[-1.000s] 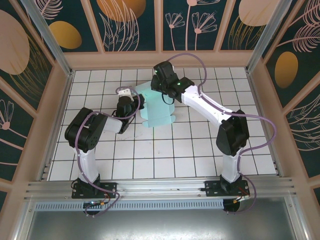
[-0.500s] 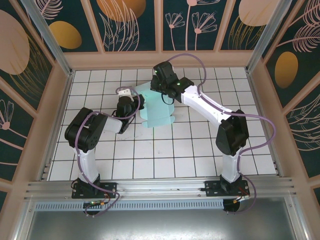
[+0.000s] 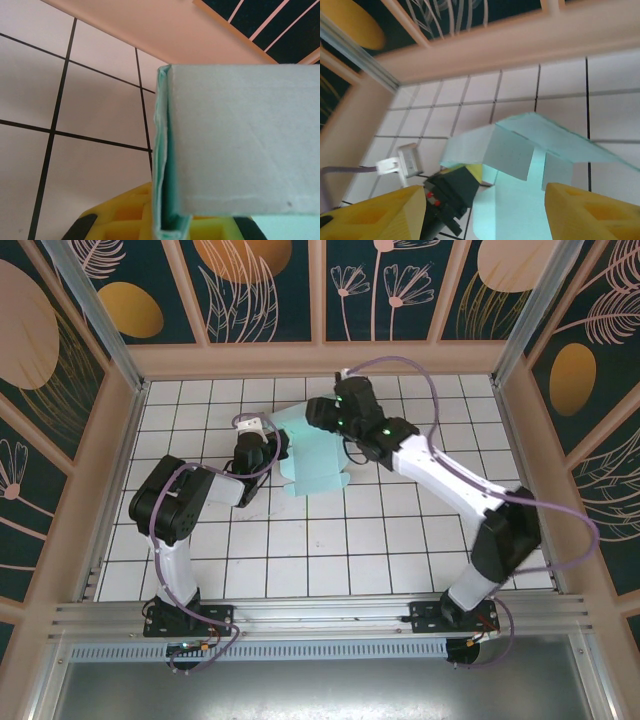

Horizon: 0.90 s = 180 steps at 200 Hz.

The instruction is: Fold the paper box

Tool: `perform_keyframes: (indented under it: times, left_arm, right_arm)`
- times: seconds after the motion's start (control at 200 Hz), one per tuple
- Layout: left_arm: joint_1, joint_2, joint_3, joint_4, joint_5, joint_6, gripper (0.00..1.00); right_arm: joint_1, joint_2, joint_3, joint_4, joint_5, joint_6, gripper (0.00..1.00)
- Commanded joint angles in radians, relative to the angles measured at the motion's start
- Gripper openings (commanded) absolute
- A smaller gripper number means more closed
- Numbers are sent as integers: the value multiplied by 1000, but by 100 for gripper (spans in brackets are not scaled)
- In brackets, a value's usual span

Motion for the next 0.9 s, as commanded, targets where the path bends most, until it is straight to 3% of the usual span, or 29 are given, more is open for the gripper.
perform_keyframes:
  times: [0.0, 0.285, 0.46, 0.646, 0.781, 0.896]
  left_arm:
    - [0, -50, 29, -25, 47, 47, 0]
    - [0, -65, 40, -21, 226, 131, 0]
    - [1, -74, 33, 19, 311, 140, 0]
    - [0, -72, 47, 5, 331, 139, 0]
    - [0, -68, 55, -5, 332, 130, 0]
    - [1, -68, 64, -27, 331, 128, 0]
  right_arm:
    - [-84, -136, -123, 153, -70, -58, 63]
    - [-340, -205, -279, 180, -460, -110, 61]
    - [-370, -192, -322, 241, -597, -208, 61]
    - [-362, -147, -339, 282, -788, -217, 51]
    - [-321, -109, -326, 240, -769, -249, 38]
    - [-285, -76, -298, 194, -725, -284, 36]
